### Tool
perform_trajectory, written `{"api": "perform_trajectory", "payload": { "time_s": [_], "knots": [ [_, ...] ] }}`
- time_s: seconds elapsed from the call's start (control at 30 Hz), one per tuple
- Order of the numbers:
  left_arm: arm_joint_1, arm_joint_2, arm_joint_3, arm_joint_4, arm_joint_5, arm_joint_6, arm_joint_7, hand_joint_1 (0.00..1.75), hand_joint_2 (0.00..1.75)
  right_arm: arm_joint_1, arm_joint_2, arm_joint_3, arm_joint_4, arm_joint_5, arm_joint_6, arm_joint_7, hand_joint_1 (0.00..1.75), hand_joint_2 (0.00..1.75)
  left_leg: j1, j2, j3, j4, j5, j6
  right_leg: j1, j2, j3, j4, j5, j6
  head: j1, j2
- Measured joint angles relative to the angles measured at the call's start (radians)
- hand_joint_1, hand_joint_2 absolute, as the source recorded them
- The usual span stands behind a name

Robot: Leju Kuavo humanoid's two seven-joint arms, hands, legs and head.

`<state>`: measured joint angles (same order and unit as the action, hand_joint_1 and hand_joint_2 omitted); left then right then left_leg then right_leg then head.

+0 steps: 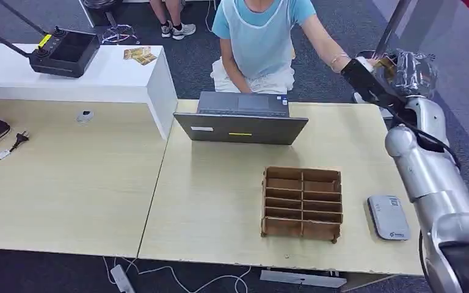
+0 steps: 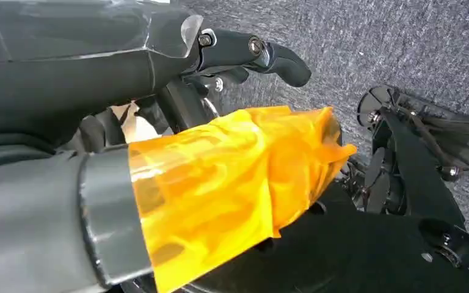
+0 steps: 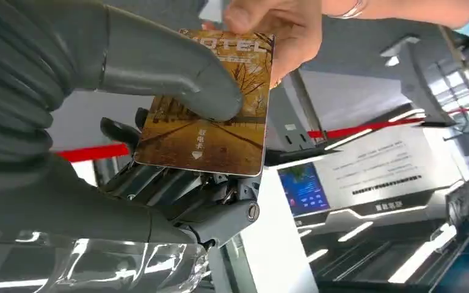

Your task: Pass the card to the sensor for recognition and then transmit it.

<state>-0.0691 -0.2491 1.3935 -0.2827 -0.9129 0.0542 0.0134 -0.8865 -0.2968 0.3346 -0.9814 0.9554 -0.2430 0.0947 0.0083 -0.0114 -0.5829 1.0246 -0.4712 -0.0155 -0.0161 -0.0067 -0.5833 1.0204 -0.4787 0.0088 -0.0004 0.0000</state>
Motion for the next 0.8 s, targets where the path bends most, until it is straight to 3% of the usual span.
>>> {"api": "perform_trajectory", "payload": {
  "time_s": [0.27,0.6,0.8],
  "knots": [
    [0.001,-0.006,0.000,0.000,0.024,0.005,-0.008,0.00,0.00,0.122,0.006,-0.081,-0.160,-0.214,-0.001,-0.081,1.75,1.75,0.000,0.000,0.000,0.000,0.000,0.000,0.000,0.000,0.000,0.000,0.000,0.000,0.000,0.000],
    [0.002,-0.008,0.012,0.000,0.068,0.005,-0.015,0.00,0.00,0.245,0.015,-0.228,-0.322,-0.780,0.235,-0.126,1.75,1.75,0.000,0.000,0.000,0.000,0.000,0.000,0.000,0.000,-0.001,0.000,0.000,0.000,0.000,0.000],
    [0.003,-0.010,0.028,0.000,0.087,0.006,-0.024,0.00,0.00,0.296,-0.032,-0.291,-0.338,-1.018,0.350,-0.128,1.75,1.75,0.000,-0.001,-0.001,0.000,0.000,0.000,0.000,-0.001,-0.001,-0.001,0.000,0.000,0.000,0.000]
  ]
}}
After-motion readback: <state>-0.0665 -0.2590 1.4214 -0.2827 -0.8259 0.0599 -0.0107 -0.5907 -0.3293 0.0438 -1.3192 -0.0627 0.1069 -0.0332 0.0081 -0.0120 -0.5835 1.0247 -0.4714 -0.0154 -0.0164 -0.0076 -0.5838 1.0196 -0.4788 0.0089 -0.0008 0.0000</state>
